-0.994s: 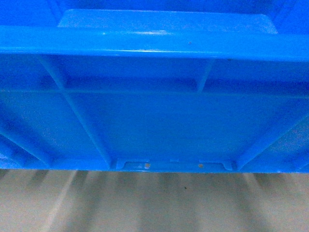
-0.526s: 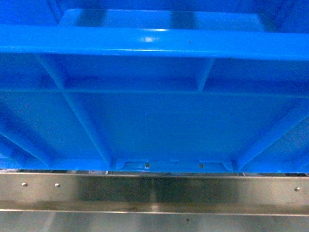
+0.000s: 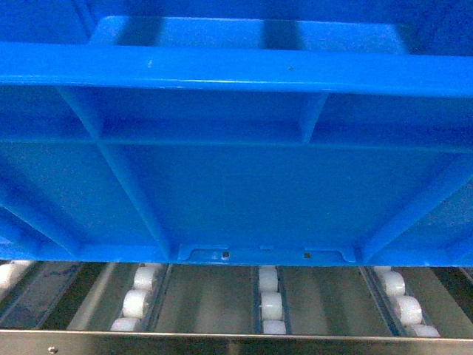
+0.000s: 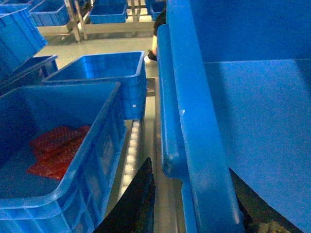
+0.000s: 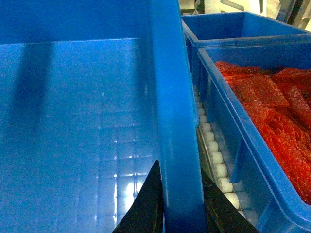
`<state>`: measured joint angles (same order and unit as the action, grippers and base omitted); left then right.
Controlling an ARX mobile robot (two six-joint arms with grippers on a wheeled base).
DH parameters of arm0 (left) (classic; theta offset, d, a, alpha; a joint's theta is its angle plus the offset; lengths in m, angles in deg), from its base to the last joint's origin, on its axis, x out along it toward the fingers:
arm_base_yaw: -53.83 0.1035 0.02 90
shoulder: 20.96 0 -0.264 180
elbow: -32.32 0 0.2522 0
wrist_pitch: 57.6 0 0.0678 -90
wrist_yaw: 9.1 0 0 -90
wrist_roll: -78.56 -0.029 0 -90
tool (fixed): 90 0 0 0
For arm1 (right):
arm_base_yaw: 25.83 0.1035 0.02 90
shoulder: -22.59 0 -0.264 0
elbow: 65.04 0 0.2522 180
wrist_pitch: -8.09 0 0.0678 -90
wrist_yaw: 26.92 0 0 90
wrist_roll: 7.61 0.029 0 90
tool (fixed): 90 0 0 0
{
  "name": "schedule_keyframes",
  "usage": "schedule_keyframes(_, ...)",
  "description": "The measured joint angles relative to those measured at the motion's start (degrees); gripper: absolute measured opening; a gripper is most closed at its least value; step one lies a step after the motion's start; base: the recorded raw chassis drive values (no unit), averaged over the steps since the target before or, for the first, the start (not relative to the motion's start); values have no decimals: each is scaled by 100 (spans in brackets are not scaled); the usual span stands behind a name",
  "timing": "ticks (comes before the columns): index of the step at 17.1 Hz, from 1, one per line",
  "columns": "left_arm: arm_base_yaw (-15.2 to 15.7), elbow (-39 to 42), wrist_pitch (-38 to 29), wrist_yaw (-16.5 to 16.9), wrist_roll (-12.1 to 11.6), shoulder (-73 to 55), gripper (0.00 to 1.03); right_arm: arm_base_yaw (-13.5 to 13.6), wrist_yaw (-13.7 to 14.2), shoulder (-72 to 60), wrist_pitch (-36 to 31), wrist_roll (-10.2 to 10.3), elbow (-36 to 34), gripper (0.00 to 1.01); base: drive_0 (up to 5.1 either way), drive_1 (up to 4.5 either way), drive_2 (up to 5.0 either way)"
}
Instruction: Place box next to blue box on left shelf
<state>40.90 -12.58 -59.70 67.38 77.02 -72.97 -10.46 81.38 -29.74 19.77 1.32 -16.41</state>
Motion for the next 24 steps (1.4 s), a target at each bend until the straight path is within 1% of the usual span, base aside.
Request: schedule_keyframes(24, 0, 0, 0, 0, 0, 0, 32, 0, 0, 0, -2, 0, 0, 10, 0, 0, 0)
